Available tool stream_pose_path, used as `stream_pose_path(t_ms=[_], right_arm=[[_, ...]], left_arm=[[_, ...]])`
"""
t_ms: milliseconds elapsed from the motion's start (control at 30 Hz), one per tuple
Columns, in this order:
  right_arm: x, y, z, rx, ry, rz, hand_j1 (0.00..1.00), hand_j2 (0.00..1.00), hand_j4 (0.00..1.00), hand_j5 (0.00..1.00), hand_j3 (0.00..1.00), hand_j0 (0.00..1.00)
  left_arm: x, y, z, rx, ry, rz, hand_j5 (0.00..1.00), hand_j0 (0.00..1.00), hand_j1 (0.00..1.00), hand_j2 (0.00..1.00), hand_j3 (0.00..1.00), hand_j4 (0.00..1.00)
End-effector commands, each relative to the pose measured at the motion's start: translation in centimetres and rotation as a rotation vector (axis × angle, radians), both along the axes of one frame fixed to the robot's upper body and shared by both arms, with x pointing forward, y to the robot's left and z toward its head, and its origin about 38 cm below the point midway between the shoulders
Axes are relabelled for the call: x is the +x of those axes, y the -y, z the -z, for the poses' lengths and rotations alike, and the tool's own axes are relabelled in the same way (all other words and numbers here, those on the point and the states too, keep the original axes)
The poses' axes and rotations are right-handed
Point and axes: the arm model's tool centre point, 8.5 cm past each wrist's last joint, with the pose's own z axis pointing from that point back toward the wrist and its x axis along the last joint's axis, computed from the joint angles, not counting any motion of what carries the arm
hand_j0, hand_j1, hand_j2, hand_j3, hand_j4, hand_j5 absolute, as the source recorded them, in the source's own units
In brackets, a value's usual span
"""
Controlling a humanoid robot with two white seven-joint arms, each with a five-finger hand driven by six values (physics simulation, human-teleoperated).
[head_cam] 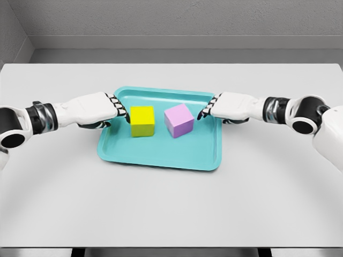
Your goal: Push two cubes
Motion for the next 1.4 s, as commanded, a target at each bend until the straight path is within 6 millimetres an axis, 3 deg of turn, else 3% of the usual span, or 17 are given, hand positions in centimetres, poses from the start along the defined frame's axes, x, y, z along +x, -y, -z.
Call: stream_pose_path(t_ms=[0, 200, 300, 867, 1100, 1367], right_arm=[[-0.2, -0.2, -0.3, -0.003, 0.005, -0.013, 0.71, 0.71, 0.71, 0.71, 0.71, 0.71], [-0.3, 1.3, -2.8, -0.023, 0.06, -0.014, 0.72, 0.72, 0.72, 0.72, 0.72, 0.72], [-0.6, 0.9, -3.3, -0.02, 0.073, -0.03, 0.72, 0.72, 0.72, 0.72, 0.72, 0.72], [-1.2, -1.7, -1.5, -0.047, 0.032, -0.088, 0.72, 0.72, 0.72, 0.72, 0.72, 0.72], [-1.3, -1.2, -1.6, -0.055, 0.035, -0.084, 0.72, 0.72, 0.72, 0.72, 0.72, 0.72], [-3.8, -1.0, -3.3, -0.061, 0.083, -0.149, 0.72, 0.72, 0.72, 0.72, 0.72, 0.72]], left_arm=[[0.0, 0.2, 0.0, -0.005, -0.005, 0.001, 0.68, 0.68, 0.68, 0.68, 0.68, 0.68], [-0.1, 1.4, 0.2, -0.025, -0.005, 0.02, 0.67, 0.67, 0.67, 0.67, 0.67, 0.67], [-0.1, 1.4, 0.2, -0.018, -0.003, 0.02, 0.67, 0.67, 0.67, 0.67, 0.67, 0.67], [-0.2, 2.8, 0.4, -0.017, 0.007, 0.041, 0.68, 0.68, 0.68, 0.68, 0.68, 0.68], [-0.2, 1.8, 0.9, -0.01, -0.009, 0.021, 0.65, 0.65, 0.65, 0.65, 0.65, 0.65], [-0.1, -0.5, 0.4, 0.025, -0.005, -0.013, 0.64, 0.64, 0.64, 0.64, 0.64, 0.64]])
